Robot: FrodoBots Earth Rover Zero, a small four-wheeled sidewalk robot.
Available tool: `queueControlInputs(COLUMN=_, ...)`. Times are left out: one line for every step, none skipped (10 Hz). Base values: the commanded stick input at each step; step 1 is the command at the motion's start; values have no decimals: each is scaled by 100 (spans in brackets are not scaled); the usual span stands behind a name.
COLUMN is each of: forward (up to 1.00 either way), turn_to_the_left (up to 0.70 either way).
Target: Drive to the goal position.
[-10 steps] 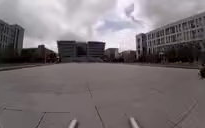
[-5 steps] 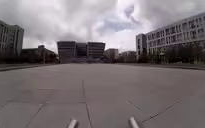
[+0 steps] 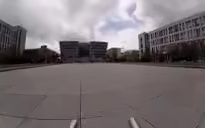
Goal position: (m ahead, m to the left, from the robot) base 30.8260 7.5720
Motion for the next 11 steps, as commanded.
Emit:
queueControlInputs(forward=100, turn_to_the_left=40)
queueControlInputs(forward=100, turn_to_the_left=40)
queueControlInputs(forward=100, turn_to_the_left=40)
queueControlInputs(forward=100, turn_to_the_left=40)
queueControlInputs(forward=100, turn_to_the_left=27)
queueControlInputs(forward=100, turn_to_the_left=0)
queueControlInputs(forward=100, turn_to_the_left=0)
queueControlInputs(forward=100, turn_to_the_left=0)
queueControlInputs(forward=100, turn_to_the_left=0)
queueControlInputs(forward=100, turn_to_the_left=-7)
queueControlInputs(forward=100, turn_to_the_left=-34)
